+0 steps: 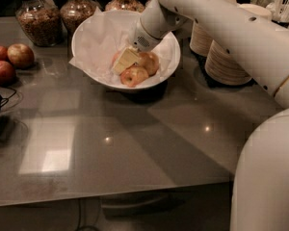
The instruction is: Pick apple from white bowl
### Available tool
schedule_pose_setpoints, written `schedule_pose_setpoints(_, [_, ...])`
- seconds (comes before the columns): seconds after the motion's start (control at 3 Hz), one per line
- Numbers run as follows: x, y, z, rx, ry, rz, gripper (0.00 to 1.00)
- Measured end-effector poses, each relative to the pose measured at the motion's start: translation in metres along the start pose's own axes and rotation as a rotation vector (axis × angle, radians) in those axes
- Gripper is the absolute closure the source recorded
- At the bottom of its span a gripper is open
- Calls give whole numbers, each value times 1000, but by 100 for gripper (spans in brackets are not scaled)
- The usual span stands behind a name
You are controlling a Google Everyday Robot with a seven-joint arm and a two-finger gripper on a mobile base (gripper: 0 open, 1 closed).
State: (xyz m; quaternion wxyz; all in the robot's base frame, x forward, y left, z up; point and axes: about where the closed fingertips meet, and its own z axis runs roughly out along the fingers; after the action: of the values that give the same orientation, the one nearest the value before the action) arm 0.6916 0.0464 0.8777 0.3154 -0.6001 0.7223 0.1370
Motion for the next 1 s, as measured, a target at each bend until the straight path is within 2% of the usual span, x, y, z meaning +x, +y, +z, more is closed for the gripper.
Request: schedule_pose_setpoints(1.0, [0, 10, 20, -61, 58, 9, 24])
